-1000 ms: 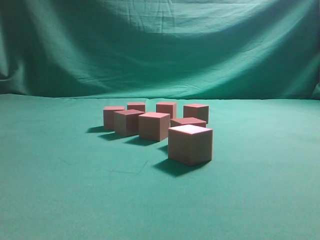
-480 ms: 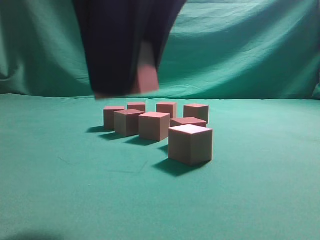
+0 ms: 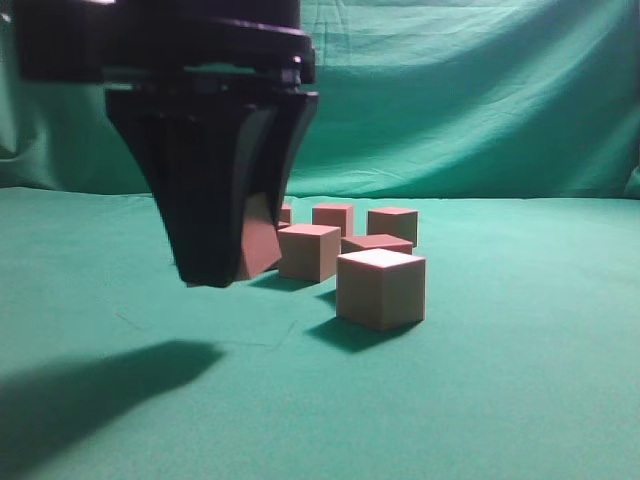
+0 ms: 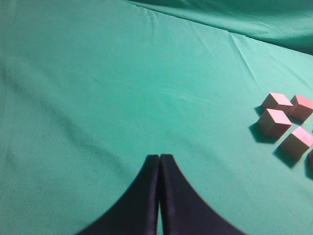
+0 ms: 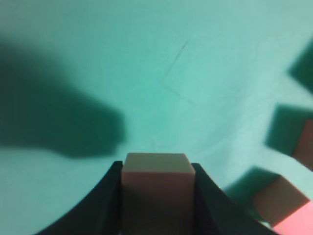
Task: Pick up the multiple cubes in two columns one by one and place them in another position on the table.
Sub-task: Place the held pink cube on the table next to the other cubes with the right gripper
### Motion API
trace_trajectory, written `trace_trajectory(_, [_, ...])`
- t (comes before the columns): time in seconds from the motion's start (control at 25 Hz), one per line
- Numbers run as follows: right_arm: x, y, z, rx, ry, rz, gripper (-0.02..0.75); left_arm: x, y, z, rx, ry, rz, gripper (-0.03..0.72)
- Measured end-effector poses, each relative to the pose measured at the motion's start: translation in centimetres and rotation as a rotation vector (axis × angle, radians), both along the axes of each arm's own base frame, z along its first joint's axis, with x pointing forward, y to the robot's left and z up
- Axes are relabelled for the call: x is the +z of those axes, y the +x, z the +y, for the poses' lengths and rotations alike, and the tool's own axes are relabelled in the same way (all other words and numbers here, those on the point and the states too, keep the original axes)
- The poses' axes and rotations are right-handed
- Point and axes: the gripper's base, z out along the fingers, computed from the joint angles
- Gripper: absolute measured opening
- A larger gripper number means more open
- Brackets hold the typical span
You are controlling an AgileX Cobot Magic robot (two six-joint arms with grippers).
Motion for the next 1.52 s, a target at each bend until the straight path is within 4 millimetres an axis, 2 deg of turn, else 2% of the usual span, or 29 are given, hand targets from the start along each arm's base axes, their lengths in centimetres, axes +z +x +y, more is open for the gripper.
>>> trace_trajectory(0.2, [-1.2, 1.4, -0.1, -0.031, -0.026, 0.009, 0.265, 0.0, 0.0, 0.0, 0.000, 0.000, 0.000, 0.000])
trace_trajectory(0.48, [-2.5, 2.0, -0.1, -0.044, -0.050, 0.026, 0.265, 0.0, 0.0, 0.0, 0.000, 0.000, 0.000, 0.000])
trace_trajectory(1.08, [-3.0, 2.1, -0.1, -0.058, -0.055, 0.049, 0.265, 0.0, 0.0, 0.0, 0.000, 0.000, 0.000, 0.000])
trace_trajectory(1.36, [-3.1, 2.1, 0.0, -0.059, -0.052, 0.052, 0.579, 0.0, 0.0, 0.0, 0.000, 0.000, 0.000, 0.000])
trace_trajectory(1.4, [-3.1, 2.1, 0.0, -0.059, -0.051, 0.051, 0.606, 0.0, 0.0, 0.0, 0.000, 0.000, 0.000, 0.000])
trace_trajectory(1.52, [-2.9, 2.1, 0.0, -0.059, -0.045, 0.049, 0.595, 0.0, 0.0, 0.0, 0.000, 0.000, 0.000, 0.000])
